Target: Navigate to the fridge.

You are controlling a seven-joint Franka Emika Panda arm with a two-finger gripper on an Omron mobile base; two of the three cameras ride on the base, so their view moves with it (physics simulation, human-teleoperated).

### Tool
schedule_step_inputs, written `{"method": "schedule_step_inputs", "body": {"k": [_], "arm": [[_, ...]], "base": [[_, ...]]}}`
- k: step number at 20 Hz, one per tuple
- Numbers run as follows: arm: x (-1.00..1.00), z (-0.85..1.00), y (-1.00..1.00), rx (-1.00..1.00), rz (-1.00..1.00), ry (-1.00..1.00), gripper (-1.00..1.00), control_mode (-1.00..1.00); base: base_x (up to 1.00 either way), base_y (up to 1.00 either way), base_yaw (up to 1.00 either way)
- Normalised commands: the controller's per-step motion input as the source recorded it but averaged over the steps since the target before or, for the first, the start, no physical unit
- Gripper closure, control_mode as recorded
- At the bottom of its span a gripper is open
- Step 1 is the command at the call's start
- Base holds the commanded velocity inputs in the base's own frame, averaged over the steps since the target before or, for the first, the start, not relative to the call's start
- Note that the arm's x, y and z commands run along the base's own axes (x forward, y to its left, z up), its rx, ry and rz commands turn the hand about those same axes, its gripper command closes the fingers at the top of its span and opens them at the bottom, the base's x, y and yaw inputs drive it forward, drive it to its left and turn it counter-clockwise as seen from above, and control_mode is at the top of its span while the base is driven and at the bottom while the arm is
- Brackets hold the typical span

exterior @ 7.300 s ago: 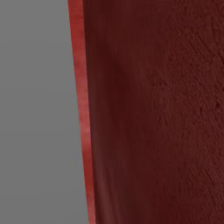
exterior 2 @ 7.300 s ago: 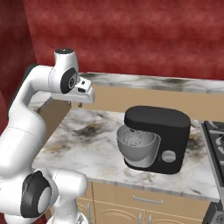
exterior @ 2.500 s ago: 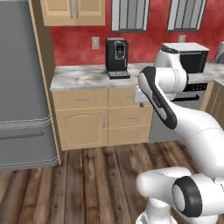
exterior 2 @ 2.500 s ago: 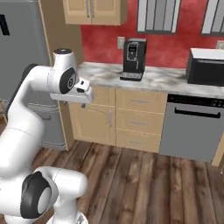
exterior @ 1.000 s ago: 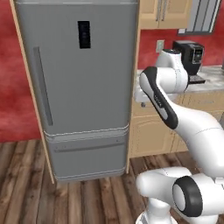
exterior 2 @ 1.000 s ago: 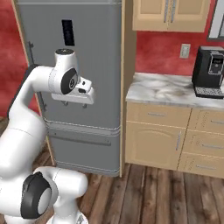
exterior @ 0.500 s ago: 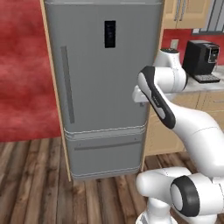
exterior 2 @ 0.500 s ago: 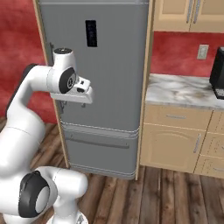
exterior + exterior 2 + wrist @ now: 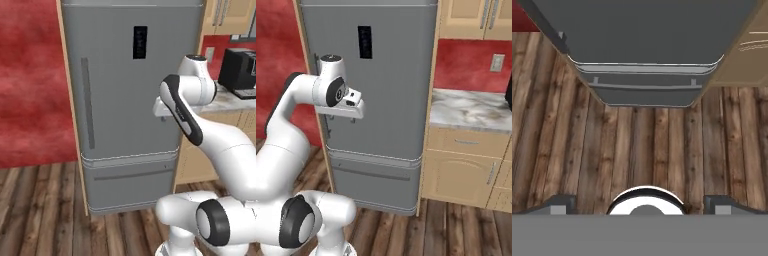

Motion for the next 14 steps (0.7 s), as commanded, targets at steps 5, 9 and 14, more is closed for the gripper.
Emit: {"method": "schedule_step_inputs", "body": {"k": [5, 9, 14], "arm": [[0.00, 0.00, 0.00, 0.00, 0.00, 0.00, -1.00, 1.00], [0.00, 0.00, 0.00, 0.00, 0.00, 0.00, -1.00, 1.00], [0.00, 0.00, 0.00, 0.00, 0.00, 0.00, -1.00, 1.00]], "base": [[0.09, 0.97, 0.00], [0.46, 0.24, 0.00], [0.03, -0.09, 0.00]]}}
